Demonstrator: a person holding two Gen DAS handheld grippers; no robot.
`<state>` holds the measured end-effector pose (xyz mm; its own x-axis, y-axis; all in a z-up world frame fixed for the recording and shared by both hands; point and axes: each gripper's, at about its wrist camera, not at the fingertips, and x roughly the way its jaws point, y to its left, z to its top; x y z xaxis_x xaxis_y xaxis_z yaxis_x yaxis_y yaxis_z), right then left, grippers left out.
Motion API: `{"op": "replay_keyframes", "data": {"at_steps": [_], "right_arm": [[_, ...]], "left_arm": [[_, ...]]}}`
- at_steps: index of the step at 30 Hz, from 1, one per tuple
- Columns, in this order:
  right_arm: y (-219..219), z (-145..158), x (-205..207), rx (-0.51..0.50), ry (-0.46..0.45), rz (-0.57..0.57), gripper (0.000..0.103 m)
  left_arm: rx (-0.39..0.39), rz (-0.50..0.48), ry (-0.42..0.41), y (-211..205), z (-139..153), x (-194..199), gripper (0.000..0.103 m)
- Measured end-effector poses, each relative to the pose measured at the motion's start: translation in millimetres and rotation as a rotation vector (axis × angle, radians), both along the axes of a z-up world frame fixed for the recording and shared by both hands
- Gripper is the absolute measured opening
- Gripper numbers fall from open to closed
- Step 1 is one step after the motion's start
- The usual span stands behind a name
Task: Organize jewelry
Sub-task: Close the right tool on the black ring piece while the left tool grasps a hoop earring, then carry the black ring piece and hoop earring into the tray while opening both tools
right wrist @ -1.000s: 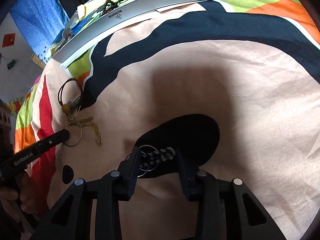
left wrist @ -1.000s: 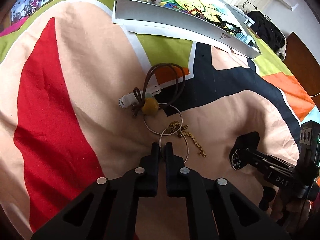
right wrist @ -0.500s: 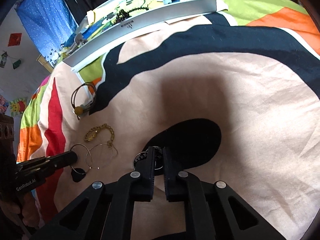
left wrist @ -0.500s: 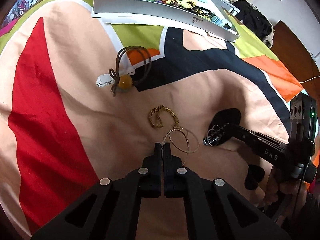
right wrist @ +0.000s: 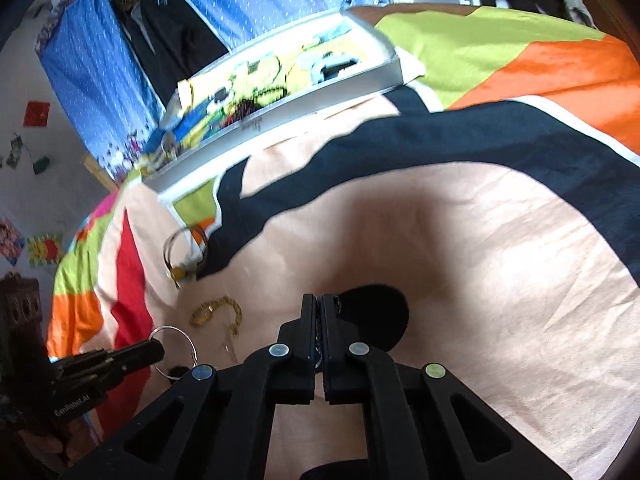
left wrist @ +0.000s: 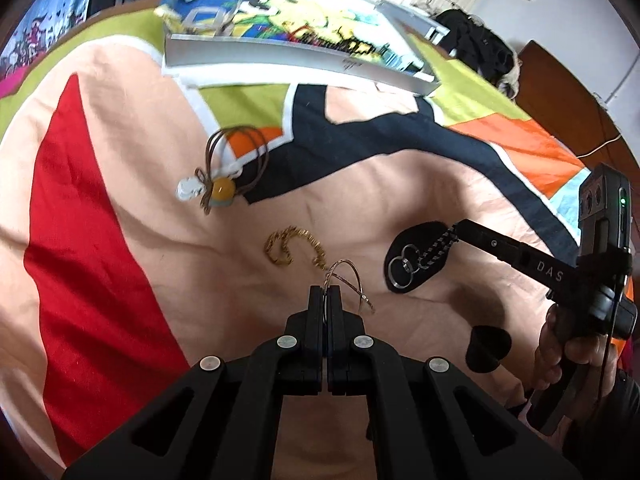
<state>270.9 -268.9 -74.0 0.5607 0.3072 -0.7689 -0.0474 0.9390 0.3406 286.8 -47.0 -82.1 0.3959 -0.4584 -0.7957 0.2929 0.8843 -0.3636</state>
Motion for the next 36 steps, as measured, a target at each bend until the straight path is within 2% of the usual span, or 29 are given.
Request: {"op": "replay_keyframes", "data": {"at_steps": [8,13,17,22,25,29,32,36], "right_arm": [[1.3,23.7,-2.0,0.033,-0.120,0.004,0.003],[4.8,41.2,7.3,0.057,-0.202,0.015,0.003],[4.8,61.0,26.9,0.100,-0.310,0.014,0.003],[2.7,75.9,67.8,0.183,-0.393,0.011,0.003],[0.9,78.0,94.5,0.195,-0.418,0.001,0.003],[0.0,74.7,127.1,0.197,-0.434,-0.006,0.003],[1.9,67.9,146.1,0.184,-0.435,0.001,0.003],[5.2,51.5,155.7,0.169,-0.403,0.007,0.003]], "left_arm": [[-0.044,0.015,-0.099,1.5,16.8,-2.2,0.000],[-0.062,0.049,-0.124,3.9,25.4,6.2,0.000],[-0.089,0.099,-0.130,8.4,39.4,26.6,0.000],[-0.131,0.143,-0.215,14.3,74.6,58.6,0.000],[-0.133,0.165,-0.269,11.2,93.9,87.3,0.000],[-0.132,0.206,-0.314,7.7,103.6,127.6,0.000],[-0.115,0.240,-0.329,4.9,98.6,158.6,0.000],[-0.079,0.255,-0.309,0.8,81.3,185.3,0.000]]}}
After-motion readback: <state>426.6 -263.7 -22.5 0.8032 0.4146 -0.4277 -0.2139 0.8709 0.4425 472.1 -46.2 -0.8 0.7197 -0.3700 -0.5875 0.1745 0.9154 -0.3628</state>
